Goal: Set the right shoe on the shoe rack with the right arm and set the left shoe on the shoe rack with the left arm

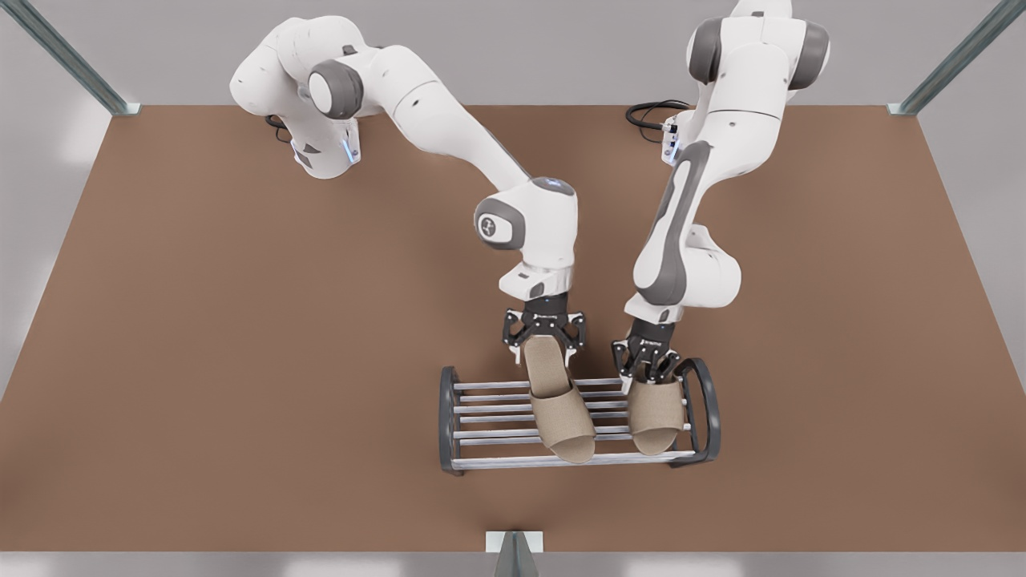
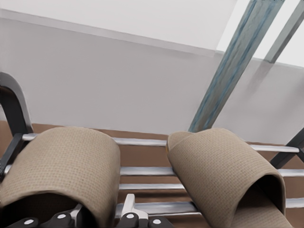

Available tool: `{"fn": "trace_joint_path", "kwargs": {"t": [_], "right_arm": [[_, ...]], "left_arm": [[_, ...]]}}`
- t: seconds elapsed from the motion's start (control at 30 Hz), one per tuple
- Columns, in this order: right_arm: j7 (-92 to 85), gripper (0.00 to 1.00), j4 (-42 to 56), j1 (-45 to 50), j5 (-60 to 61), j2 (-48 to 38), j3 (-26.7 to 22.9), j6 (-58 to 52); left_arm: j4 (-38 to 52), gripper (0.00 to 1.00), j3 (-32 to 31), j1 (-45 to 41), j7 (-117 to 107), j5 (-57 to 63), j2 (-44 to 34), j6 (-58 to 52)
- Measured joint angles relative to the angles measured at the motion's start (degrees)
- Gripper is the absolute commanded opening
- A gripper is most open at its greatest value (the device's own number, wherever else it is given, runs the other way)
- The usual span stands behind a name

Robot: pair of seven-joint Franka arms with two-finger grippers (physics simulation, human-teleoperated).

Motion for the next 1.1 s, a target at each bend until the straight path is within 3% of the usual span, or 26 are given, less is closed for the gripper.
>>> {"fn": "trace_joint_path", "kwargs": {"t": [0.13,0.23,0.27,0.3,0.37,0.43,0.53,0.67,0.93,1.1], "right_arm": [[-0.76,1.0,-32.16,-0.18,-3.85,-34.56,6.35,-0.72],[-3.0,1.0,-37.11,-3.62,1.6,-48.56,6.54,-8.93],[-4.48,1.0,-35.25,-6.62,4.8,-49.75,6.8,-12.7],[-6.63,1.0,-33.78,-13.14,8.43,-50.33,10.24,-16.94],[-11.51,1.0,-31.91,-36.35,11.95,-50.71,26.88,-24.47],[-15.45,1.0,-23.86,-47.3,12.98,-45.09,31.32,-32.21],[-20.24,1.0,-20.6,-53.74,13.4,-42.67,32.58,-40.39],[-24.87,1.0,-20.16,-52.21,13.34,-42.33,32.82,-46.71],[-31.17,1.0,-19.82,-53.95,13.2,-42.26,32.67,-51.99],[-33.95,1.0,-19.69,-54.36,13.2,-42.24,32.77,-53.42]], "left_arm": [[0.85,1.0,0.07,0.2,0.0,0.19,-0.1,0.06],[0.81,1.0,0.47,0.13,0.0,0.63,-0.77,0.17],[0.74,1.0,0.52,0.12,0.0,0.74,-1.01,0.23],[0.62,1.0,0.55,0.11,0.0,0.84,-1.18,0.29],[0.51,1.0,0.81,-0.1,0.0,0.94,-1.25,0.37],[0.47,1.0,1.03,-0.31,0.0,1.0,-1.25,0.42],[-0.24,1.0,1.26,-0.5,0.0,1.04,-1.17,0.46],[-1.88,1.0,5.39,-3.97,0.0,1.13,-2.03,0.53],[-5.79,1.0,7.16,-6.68,0.0,1.09,-6.51,2.0],[-8.01,1.0,13.97,-14.31,0.0,-0.06,-10.82,3.28]]}}
